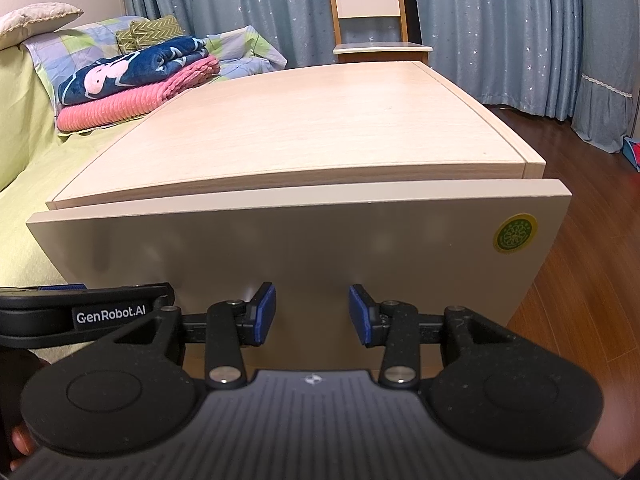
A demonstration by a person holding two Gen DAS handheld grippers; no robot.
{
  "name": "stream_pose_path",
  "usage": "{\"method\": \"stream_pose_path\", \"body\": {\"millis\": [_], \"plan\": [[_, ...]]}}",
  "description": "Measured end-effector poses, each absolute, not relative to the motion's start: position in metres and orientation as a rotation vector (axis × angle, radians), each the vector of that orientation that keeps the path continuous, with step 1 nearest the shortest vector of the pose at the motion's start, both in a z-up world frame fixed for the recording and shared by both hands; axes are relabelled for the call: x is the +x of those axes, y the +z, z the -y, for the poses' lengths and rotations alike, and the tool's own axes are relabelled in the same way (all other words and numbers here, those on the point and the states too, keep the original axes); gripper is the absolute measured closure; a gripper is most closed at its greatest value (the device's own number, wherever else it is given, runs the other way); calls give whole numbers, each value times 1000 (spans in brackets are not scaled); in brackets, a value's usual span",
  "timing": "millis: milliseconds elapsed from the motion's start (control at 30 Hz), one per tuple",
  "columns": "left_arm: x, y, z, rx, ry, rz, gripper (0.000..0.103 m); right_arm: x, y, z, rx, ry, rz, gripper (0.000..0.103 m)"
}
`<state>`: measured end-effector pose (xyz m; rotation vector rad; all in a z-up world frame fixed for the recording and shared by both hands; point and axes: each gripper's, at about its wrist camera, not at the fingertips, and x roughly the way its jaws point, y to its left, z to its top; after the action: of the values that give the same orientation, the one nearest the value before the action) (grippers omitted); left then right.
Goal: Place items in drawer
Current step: 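Keep pushing the drawer front with both tools until flush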
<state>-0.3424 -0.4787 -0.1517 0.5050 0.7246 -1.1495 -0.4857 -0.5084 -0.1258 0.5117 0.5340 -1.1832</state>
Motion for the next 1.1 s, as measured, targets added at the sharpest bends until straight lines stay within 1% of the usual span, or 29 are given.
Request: {"method": "stream_pose_path", "body": {"millis": [1100], "plan": [[-338, -151, 486, 479, -1145, -725, 15, -480, -122, 512, 505, -1200, -517, 67]]}}
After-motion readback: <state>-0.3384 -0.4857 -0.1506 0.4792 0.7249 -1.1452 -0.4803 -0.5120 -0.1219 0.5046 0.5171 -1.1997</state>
